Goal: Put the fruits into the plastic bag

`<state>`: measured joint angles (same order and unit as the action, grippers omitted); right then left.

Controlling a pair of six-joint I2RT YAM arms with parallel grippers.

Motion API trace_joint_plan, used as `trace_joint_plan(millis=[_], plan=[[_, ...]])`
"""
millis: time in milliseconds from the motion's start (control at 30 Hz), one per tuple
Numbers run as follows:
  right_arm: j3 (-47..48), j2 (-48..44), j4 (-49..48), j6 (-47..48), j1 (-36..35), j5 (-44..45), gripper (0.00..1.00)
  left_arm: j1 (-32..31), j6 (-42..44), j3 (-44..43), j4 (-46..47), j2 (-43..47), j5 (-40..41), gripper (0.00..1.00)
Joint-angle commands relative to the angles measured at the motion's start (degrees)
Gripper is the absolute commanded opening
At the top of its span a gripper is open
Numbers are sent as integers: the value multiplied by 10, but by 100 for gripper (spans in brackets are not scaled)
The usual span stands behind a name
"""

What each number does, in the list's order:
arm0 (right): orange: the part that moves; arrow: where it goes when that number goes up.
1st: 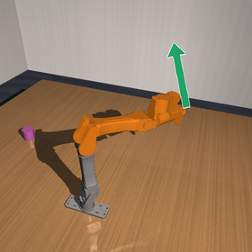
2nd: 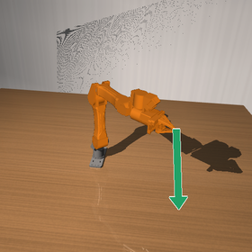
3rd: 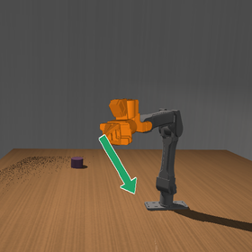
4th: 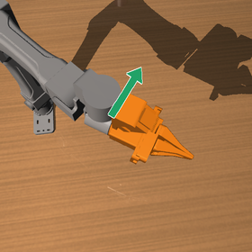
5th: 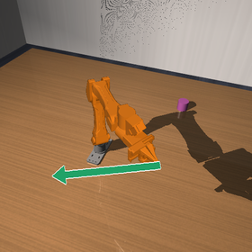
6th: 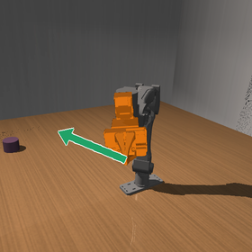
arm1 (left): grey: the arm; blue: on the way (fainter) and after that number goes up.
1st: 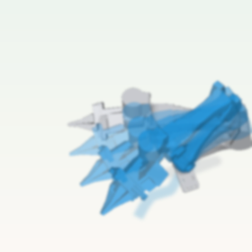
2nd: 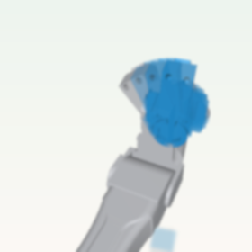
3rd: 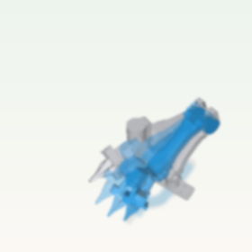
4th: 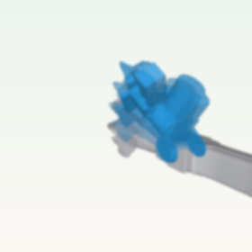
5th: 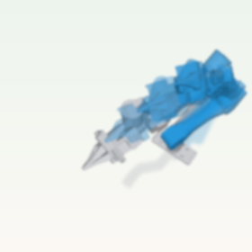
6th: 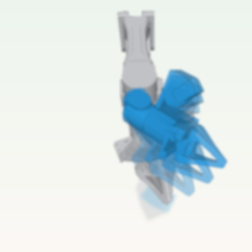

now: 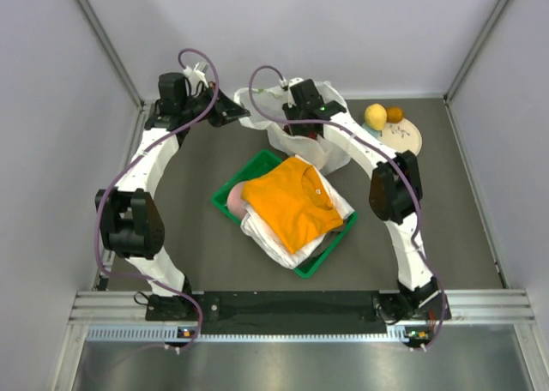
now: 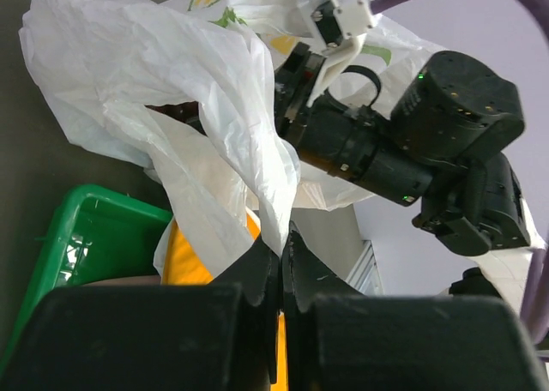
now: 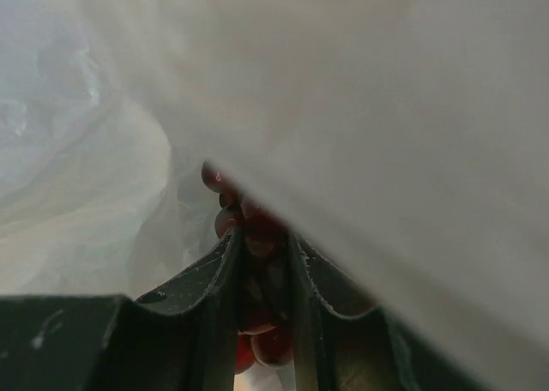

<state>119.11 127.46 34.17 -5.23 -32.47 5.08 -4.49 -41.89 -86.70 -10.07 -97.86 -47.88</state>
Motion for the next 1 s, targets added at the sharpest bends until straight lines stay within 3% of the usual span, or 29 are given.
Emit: trace_joint_plan(millis=[0, 467, 500, 567, 600, 967], plan=[[10, 20, -15, -15, -1, -29, 0, -2, 2, -13, 27, 28, 3, 0], [8, 53, 27, -27, -1, -66, 3, -2, -3, -3, 36, 27, 1, 0], [8, 50, 27, -28, -1, -65, 14, -2, -3, -2, 36, 27, 1, 0], [8, 43, 20, -25, -1, -62, 24, -2, -3, -1, 36, 27, 2, 0], [8, 37, 19, -23, -1, -59, 33, -2, -4, 0, 36, 26, 2, 0], [13, -3, 0, -21, -1, -61, 83, -2, -4, 5, 40, 29, 2, 0]])
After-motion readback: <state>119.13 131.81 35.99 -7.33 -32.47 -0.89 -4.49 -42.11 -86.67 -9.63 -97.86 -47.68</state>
